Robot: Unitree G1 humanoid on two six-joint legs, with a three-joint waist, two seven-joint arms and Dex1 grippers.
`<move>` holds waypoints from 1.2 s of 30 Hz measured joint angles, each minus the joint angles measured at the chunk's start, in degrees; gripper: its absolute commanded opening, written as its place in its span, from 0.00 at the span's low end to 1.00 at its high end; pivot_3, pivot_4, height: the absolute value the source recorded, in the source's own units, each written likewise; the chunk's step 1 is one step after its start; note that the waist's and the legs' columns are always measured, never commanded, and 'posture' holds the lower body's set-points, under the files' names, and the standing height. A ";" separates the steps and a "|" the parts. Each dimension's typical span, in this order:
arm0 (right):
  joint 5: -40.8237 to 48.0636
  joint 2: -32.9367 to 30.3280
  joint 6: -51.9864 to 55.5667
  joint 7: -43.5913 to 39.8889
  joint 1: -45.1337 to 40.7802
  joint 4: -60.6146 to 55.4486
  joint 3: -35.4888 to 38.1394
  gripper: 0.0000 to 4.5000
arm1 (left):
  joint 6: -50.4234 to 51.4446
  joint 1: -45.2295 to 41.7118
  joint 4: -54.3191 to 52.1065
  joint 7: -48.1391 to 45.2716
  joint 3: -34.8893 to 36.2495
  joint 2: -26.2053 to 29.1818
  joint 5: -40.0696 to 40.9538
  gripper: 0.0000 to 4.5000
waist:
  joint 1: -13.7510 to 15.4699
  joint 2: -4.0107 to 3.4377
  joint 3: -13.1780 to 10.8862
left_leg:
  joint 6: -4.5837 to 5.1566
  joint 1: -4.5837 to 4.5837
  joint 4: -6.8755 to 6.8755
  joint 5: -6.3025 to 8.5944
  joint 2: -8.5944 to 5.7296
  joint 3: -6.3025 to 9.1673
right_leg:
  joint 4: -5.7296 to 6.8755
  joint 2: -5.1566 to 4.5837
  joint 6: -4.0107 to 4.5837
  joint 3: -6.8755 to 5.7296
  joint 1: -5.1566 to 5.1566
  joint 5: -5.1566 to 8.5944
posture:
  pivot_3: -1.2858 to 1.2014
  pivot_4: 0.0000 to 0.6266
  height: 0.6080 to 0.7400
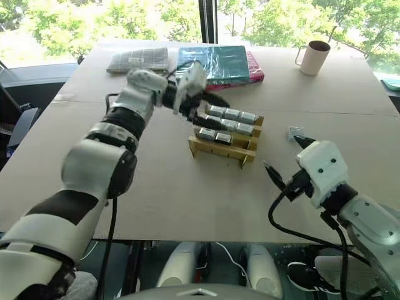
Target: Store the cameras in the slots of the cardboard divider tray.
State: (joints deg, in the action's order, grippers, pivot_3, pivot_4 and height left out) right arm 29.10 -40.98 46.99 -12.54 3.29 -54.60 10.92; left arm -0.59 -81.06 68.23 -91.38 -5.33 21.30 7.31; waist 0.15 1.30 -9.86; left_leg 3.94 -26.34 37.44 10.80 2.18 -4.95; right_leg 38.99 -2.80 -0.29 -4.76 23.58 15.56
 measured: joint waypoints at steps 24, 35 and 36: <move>-13.49 14.36 -3.33 2.95 -31.60 59.15 -5.53 0.84 | 33.21 60.00 -84.53 32.95 8.58 4.45 21.59 0.77 | 0.31 -0.08 -0.02 | -0.27 0.62 -0.12 -0.17 -0.02 -0.37 | 0.47 -0.12 0.25 0.40 -0.23 -0.14 | 0.52 0.24 1.00; -17.43 10.66 -10.76 -4.22 -25.25 52.22 -7.52 0.42 | 46.21 55.97 -86.66 45.90 7.94 2.62 27.08 0.77 | 1.03 -0.13 -0.06 | -0.26 0.51 -0.11 -0.17 -0.03 -0.32 | 0.47 -0.14 0.22 0.34 -0.19 -0.13 | 0.52 0.24 1.00; -18.05 9.44 -11.86 -5.27 -24.04 48.83 -8.15 0.42 | 50.32 54.21 -86.54 46.92 8.03 3.12 29.04 0.77 | 0.78 -0.13 -0.06 | -0.26 0.52 -0.11 -0.17 -0.02 -0.34 | 0.47 -0.13 0.10 0.37 -0.18 -0.06 | 0.52 0.24 1.00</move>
State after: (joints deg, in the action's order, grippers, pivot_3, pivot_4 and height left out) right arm 11.05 -31.54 35.12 -17.81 -20.75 -5.77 2.77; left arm 49.73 -26.85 -18.31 -44.46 2.70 24.42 36.34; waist 0.93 1.17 -9.91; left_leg 3.67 -25.82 37.33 10.63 2.16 -5.28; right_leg 39.46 -2.93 -0.19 -4.39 23.40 15.50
